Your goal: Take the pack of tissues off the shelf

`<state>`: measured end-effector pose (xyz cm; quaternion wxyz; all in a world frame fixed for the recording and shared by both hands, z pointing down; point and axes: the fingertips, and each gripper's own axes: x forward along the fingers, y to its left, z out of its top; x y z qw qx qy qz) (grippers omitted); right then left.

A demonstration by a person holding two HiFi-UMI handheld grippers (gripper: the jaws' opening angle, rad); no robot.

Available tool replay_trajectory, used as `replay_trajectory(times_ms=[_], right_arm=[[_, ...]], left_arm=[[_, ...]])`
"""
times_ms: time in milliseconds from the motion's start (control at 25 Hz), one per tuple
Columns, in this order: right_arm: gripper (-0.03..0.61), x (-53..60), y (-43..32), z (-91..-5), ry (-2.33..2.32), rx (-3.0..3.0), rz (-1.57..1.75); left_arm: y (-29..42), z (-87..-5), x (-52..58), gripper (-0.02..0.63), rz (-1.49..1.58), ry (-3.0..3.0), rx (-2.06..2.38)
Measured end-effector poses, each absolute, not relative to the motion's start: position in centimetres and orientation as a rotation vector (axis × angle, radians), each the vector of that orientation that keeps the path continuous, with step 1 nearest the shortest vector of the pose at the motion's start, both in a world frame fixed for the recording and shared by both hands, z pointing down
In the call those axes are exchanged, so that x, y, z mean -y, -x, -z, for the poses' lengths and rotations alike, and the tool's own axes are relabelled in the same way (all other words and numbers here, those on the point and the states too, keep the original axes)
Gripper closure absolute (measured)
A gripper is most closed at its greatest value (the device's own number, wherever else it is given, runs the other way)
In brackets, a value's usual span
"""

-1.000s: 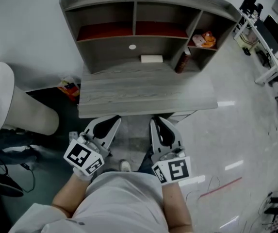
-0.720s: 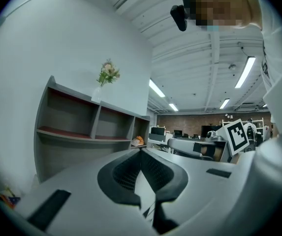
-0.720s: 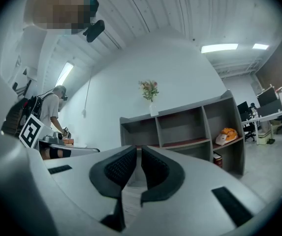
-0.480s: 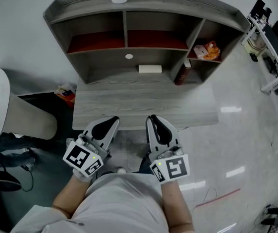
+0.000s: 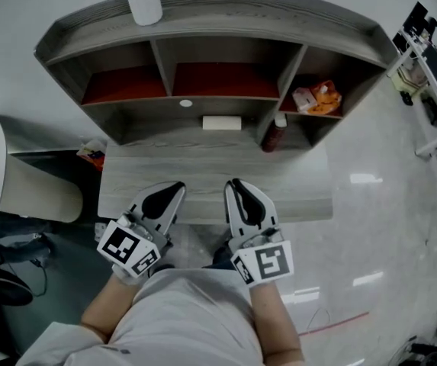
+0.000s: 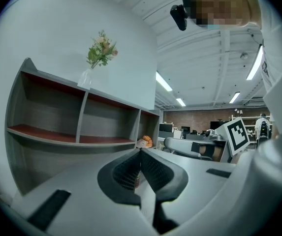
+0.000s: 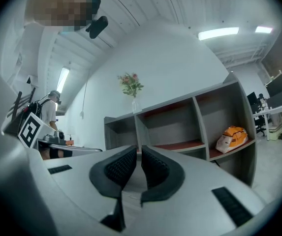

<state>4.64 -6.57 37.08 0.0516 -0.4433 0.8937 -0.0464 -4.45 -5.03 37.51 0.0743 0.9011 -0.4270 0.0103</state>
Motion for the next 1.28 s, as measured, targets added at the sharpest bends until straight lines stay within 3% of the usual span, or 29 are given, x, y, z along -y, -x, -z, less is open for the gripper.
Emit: replay_trajectory(times_ms=[720, 1280], right_arm=[[0.538, 21.3, -21.3, -39.4, 1.707, -2.596, 0.119], [0.535, 29.8, -27.1, -42.1, 1.958, -2.498, 0.152]], left_arm=[[-5.8, -38.1, 16.7, 0.597, -0.093, -2.689, 1.309], [-8.3, -38.8, 21.1, 0.597, -0.152, -2.666, 1.327]])
